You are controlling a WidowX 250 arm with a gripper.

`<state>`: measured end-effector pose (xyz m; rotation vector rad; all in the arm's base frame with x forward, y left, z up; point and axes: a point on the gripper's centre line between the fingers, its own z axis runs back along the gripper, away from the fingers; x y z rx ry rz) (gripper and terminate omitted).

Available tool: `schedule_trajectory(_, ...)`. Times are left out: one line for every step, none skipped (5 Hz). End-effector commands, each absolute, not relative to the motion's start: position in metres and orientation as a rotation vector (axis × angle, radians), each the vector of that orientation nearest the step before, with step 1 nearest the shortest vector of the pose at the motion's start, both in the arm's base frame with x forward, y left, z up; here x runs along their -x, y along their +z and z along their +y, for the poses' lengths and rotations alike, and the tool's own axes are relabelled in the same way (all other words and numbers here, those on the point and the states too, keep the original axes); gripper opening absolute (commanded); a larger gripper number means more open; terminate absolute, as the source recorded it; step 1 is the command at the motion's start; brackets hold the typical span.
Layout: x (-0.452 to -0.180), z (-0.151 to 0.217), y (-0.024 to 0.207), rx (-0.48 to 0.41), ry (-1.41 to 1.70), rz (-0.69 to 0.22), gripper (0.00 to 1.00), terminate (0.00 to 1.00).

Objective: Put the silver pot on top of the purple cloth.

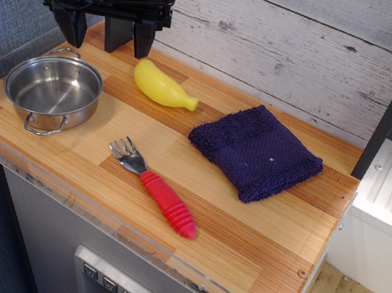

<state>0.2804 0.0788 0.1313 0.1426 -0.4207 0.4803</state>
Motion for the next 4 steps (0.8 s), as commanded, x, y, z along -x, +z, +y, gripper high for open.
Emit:
schedule_trajectory(-0.28,0.079,0.131,-0.143,0.48,-0.421,1.0,0.0)
schedule_trajectory(-0.287,0.091,0.127,-0.176,0.495,-0.435,1.0,0.0)
schedule_trajectory(-0.289,0.099,0.12,-0.219,0.479,-0.463,1.0,0.0)
schedule_trajectory(-0.294,0.104,0.112,-0.223,0.442,-0.458,1.0,0.0)
